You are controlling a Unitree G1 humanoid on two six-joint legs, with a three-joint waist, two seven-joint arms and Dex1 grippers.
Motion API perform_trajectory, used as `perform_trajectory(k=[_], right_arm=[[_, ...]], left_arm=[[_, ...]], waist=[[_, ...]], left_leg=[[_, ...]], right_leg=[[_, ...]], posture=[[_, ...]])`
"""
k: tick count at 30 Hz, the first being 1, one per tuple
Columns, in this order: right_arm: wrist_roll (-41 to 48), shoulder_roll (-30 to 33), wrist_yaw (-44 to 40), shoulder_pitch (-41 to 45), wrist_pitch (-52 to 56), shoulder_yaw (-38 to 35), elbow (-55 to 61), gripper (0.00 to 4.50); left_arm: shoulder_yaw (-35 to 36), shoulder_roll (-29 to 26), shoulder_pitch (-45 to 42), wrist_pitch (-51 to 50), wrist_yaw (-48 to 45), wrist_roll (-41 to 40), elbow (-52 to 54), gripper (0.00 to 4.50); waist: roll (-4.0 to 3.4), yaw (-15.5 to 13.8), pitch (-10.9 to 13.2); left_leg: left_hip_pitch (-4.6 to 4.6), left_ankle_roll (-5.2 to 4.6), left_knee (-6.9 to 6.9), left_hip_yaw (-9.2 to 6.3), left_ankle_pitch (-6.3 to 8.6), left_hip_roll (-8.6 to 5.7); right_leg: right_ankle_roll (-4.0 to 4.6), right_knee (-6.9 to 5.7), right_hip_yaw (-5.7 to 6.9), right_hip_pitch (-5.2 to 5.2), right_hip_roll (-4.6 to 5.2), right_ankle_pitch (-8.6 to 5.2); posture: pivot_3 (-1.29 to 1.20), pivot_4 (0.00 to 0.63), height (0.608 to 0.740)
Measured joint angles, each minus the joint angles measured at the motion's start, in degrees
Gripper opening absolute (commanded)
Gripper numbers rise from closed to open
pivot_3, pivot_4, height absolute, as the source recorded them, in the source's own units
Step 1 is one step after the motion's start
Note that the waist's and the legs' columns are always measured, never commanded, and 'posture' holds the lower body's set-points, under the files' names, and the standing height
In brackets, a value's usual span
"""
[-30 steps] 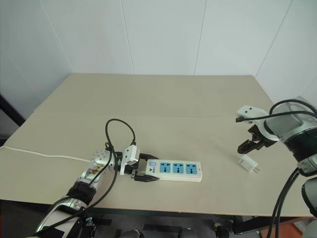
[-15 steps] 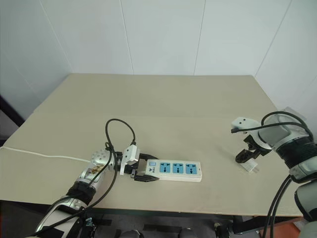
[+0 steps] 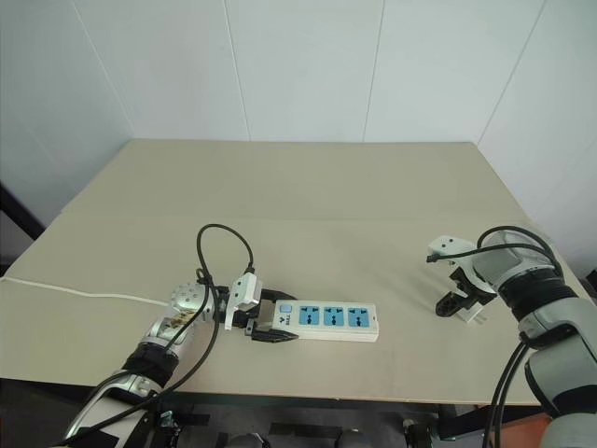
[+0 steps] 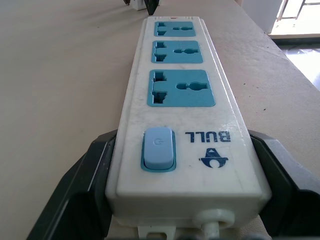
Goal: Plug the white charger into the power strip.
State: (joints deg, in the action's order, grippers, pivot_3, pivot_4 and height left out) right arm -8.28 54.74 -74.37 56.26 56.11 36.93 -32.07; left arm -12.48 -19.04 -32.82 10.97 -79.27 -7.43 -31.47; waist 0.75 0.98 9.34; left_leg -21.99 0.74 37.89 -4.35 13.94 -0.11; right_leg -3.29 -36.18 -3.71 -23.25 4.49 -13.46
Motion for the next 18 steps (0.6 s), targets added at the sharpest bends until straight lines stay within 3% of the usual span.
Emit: perform_trajectory(k=[9,13,18], right_arm=[[-1.71,-1.98,-0.12,0.76,-2.1,-1.65,-3.69,4.5],[-1.91,-2.17,-0.53,0.75,-2.83,-1.95,-4.04,3.65],[-2.38,-2.13,-1.77,0.63,-3.02,-1.95,-3.5,1.94]], left_arm=[[-0.05,-0.47,0.05,-0.06,0.18,0.01,-0.01,3.29],[-0.05,-0.67,0.4,-0.14,0.39,0.01,0.56,3.29],[-0.06,-0.73,0.47,-0.38,0.47,0.0,0.8,3.29]], waist=[[0.03,0.34,-0.03],[0.04,0.46,-0.05],[0.04,0.49,-0.05]], left_leg=[[0.15,0.0,0.0,0.0,0.0,0.01],[0.16,0.0,0.0,0.0,0.0,0.02],[0.15,0.0,0.0,-0.01,0.0,0.02]], right_leg=[[0.02,-0.02,0.0,0.12,-0.03,0.02],[0.02,-0.02,-0.01,0.13,-0.03,0.02],[0.02,-0.02,-0.01,0.12,-0.03,0.02]], posture=[[0.0,0.15,0.74],[0.0,0.15,0.74],[0.0,0.15,0.74]])
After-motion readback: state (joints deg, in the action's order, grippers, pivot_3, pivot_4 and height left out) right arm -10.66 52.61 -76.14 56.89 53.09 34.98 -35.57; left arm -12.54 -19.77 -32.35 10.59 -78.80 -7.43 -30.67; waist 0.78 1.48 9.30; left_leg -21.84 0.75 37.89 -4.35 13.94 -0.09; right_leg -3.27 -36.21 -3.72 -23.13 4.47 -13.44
